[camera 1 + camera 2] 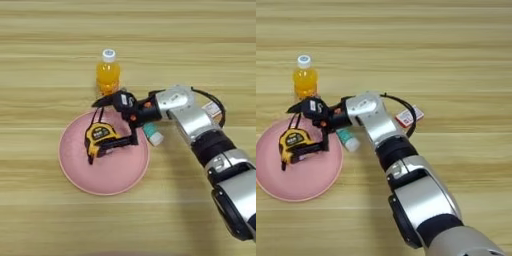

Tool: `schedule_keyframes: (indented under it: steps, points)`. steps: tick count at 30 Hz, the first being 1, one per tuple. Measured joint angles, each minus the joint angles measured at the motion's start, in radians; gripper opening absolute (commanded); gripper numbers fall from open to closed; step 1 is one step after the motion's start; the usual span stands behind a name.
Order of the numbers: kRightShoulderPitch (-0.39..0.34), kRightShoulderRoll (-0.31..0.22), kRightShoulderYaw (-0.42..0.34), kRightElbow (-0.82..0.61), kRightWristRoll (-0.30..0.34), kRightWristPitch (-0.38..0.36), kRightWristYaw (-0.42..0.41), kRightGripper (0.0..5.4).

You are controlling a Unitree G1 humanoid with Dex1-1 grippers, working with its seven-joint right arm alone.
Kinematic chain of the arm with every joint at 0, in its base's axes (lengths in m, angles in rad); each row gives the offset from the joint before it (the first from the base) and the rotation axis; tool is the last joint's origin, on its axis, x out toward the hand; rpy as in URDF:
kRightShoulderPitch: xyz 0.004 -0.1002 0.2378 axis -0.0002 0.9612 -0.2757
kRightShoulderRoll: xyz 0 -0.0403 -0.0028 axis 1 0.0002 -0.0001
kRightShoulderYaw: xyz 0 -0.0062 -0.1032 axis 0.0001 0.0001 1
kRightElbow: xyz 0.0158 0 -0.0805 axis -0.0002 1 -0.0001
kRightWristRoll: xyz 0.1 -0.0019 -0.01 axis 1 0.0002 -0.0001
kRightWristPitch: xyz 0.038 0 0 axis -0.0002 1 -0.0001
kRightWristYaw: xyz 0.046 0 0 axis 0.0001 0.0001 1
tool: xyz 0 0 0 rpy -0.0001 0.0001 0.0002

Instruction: Move the objects on the table

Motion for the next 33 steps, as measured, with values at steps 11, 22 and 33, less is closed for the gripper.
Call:
schedule_keyframes:
  steps: [11,22,33]
  points:
    - [0.058,-0.106,-0.05,-0.237,0.075,0.1,0.022,5.38]
    - [0.123,-0.286,-0.188,-0.18,0.095,0.123,-0.02,5.38]
    - [-0.007,-0.421,-0.31,0.349,0.057,-0.013,-0.19,5.38]
